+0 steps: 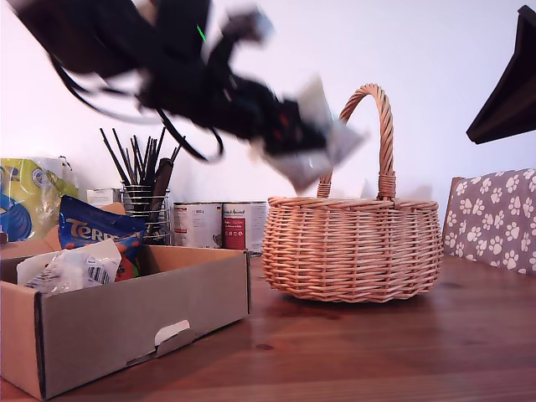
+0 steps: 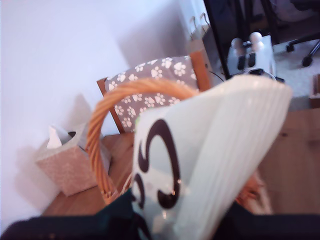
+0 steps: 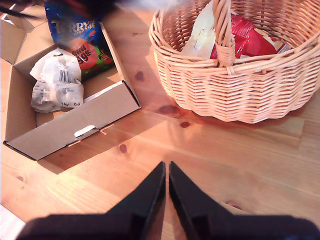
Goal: Move the bags of Easter eggs from the cardboard box on the left into the woven basket on the right side.
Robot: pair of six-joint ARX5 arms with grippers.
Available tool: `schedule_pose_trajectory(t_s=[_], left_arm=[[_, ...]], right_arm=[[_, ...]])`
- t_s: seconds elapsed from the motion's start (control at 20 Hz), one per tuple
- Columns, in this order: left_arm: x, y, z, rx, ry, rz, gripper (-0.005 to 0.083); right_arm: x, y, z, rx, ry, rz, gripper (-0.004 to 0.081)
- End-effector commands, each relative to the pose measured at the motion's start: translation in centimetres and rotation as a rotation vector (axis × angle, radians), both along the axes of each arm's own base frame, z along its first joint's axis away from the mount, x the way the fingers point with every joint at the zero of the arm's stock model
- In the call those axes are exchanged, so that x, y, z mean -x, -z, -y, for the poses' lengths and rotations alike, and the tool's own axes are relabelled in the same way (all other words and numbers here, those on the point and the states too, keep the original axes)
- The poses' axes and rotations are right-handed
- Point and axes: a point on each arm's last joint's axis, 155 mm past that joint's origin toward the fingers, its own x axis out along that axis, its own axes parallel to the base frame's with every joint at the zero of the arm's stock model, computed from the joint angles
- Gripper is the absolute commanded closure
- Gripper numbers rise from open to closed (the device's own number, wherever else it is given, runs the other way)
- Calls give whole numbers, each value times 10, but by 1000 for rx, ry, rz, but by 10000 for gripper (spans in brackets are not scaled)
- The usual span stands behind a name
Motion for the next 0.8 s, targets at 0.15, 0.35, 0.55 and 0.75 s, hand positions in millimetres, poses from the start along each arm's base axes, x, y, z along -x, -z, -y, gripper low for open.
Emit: schedule_pose_trajectory(t_s=[0.15, 0.35, 0.55, 0.75], left_arm=[[-22, -14, 17, 17, -1, 27, 727], [-22, -6, 18, -1, -1, 1, 721], [-18, -3, 21, -25, 12, 11, 102], [-11, -13, 23, -31, 22, 25, 136]], right_arm=[[2, 11, 2, 11, 0, -17, 776], [2, 10, 2, 11, 0, -17, 776], [2, 11, 2, 11, 0, -17, 775], [2, 10, 2, 11, 0, -17, 775]])
